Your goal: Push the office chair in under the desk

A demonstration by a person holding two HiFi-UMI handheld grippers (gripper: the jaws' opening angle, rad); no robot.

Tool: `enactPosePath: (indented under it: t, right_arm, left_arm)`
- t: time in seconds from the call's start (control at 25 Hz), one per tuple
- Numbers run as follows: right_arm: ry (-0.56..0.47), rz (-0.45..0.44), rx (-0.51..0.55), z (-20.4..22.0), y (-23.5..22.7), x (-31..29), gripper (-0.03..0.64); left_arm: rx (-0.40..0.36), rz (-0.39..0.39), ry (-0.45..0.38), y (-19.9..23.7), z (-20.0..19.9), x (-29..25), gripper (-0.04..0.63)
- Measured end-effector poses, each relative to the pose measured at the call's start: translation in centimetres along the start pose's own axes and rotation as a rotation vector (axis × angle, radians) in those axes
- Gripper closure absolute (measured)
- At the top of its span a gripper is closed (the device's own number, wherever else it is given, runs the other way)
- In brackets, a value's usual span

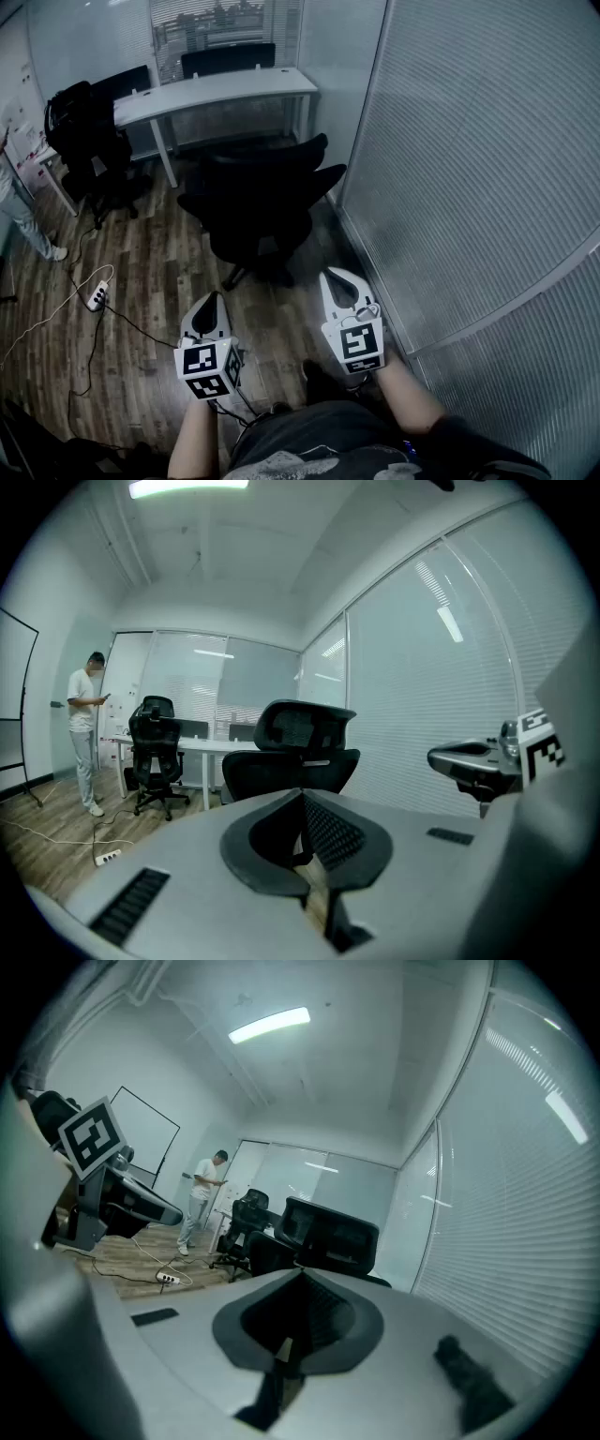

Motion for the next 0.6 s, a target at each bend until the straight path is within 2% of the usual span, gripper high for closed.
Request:
enactPosePath:
  t: [0.44, 0.6]
  right_arm:
    - [0.009, 0.006, -0.003, 0.5, 0.1, 1.3, 0.595]
    - [-0.022, -0.051, -0.053, 0.2, 1.2, 1.8, 0.595]
  left_arm:
    - [-0.006, 0.016, -0.006, -0.8, 0.1, 0.6, 0.581]
    - [-0.012, 0.012, -0.012, -0.7, 0.2, 1.1, 0.581]
Point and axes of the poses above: the fingertips, and each gripper's own axes: x backward along the fingers, y to its left, z out of its underside, the point moved 1 cm from there along x, backward along the fingers, and after that the axes turned 4 degrees about -y, right-handed, at the moved point
